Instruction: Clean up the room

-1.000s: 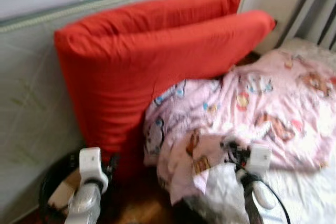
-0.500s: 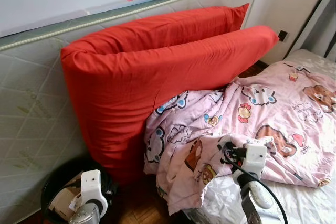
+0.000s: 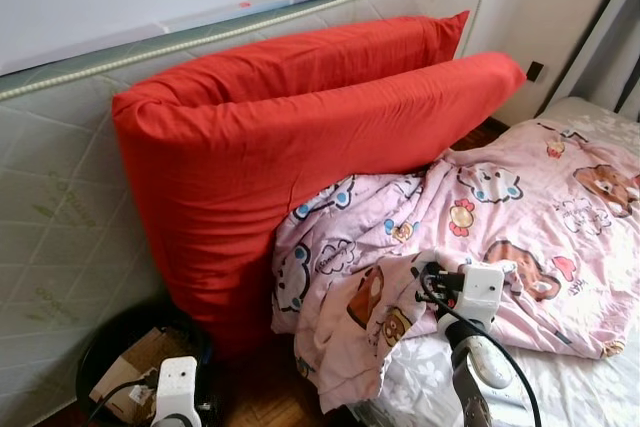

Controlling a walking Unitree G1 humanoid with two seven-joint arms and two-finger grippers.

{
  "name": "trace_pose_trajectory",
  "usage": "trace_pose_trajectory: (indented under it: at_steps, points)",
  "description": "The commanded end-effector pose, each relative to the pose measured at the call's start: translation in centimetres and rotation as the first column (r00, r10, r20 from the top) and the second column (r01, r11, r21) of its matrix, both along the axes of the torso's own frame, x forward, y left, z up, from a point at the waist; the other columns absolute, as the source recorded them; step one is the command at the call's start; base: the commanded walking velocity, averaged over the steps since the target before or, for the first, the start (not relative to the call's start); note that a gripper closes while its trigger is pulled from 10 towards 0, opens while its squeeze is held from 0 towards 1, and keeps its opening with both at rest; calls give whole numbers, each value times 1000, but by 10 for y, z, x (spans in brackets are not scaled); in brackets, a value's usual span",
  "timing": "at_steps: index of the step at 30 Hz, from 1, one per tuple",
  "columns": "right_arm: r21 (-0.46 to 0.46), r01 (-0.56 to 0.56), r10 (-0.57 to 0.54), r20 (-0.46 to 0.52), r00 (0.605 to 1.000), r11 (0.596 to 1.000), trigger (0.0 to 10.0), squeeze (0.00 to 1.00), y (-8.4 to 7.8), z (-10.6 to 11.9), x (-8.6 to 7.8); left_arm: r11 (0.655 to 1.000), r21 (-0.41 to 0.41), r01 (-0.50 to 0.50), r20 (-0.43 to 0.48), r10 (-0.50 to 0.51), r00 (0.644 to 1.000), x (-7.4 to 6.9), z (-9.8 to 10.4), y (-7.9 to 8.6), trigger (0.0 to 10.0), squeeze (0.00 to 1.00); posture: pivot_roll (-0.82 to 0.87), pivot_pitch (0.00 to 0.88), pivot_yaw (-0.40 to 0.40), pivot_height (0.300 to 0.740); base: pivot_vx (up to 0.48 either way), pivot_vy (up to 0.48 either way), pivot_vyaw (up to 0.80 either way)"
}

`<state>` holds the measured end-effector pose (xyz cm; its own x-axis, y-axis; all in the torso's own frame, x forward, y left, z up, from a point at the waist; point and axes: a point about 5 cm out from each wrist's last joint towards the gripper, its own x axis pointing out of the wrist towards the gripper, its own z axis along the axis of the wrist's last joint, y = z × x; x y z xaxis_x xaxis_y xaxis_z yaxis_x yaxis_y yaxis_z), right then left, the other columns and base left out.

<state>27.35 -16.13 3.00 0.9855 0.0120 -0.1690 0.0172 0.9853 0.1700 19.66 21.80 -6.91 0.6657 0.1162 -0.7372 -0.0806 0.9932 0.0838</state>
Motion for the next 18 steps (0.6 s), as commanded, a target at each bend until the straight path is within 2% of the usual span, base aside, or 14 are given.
trace_pose_trajectory:
  at_steps: [1, 4, 18]
  points:
    - [2, -8, 8, 13, 1000, 1000, 10000, 0, 4, 3, 2, 1000, 23, 5, -38, -4, 999, -12, -7, -2, 10000, 0, -13, 63, -41, 740, 0, 0, 0]
    - [-7, -16, 16, 7, 1000, 1000, 10000, 0, 8, 2, 3, 1000, 8, -18, -45, 19, 999, -18, -10, -3, 10000, 0, -14, 69, -41, 740, 0, 0, 0]
    - [-13, -16, 16, -1, 1000, 1000, 10000, 0, 8, -3, 2, 1000, 15, -4, -44, 5, 999, -22, -11, -2, 10000, 0, -19, 61, -38, 740, 0, 0, 0]
